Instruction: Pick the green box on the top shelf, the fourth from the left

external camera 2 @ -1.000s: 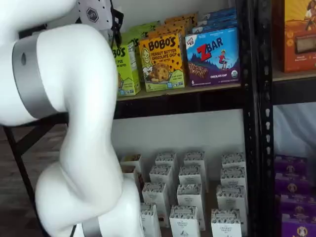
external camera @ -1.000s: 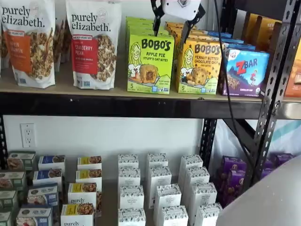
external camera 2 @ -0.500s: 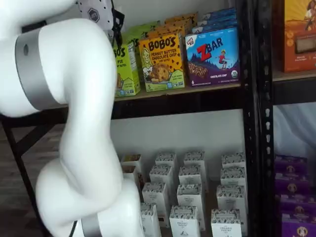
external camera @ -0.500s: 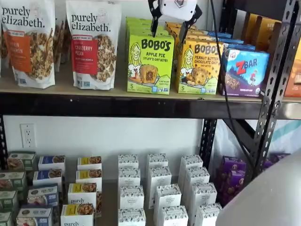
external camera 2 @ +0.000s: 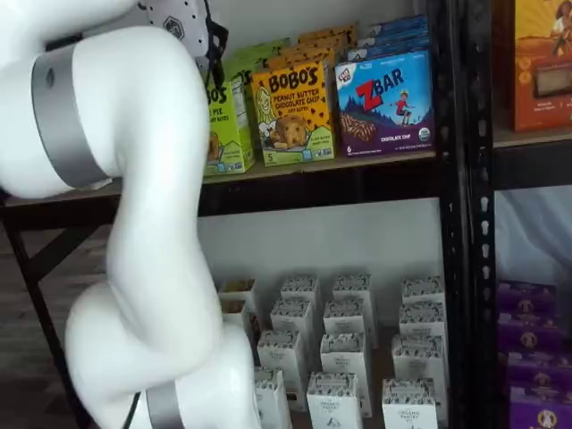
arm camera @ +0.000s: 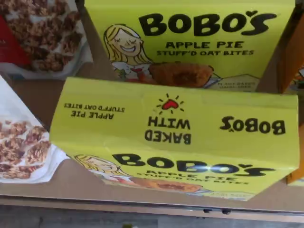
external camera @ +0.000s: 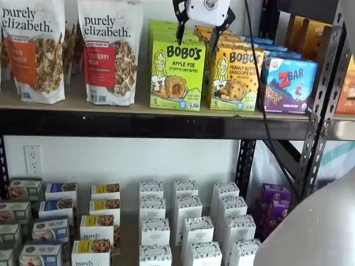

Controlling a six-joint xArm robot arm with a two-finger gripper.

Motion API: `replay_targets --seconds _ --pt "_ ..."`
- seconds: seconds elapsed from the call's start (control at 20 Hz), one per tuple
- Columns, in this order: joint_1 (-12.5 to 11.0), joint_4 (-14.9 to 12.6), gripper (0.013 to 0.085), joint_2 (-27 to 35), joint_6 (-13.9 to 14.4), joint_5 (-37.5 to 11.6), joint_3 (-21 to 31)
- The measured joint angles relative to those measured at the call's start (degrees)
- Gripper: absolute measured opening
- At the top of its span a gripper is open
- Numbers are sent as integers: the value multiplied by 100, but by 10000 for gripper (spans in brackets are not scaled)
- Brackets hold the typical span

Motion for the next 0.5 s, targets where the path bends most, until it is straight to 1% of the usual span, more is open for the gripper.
replay_targets --seconds 0.35,0.5 --pt "44 -26 850 98 49 51 -80" --pt "26 37 850 128 29 79 -109"
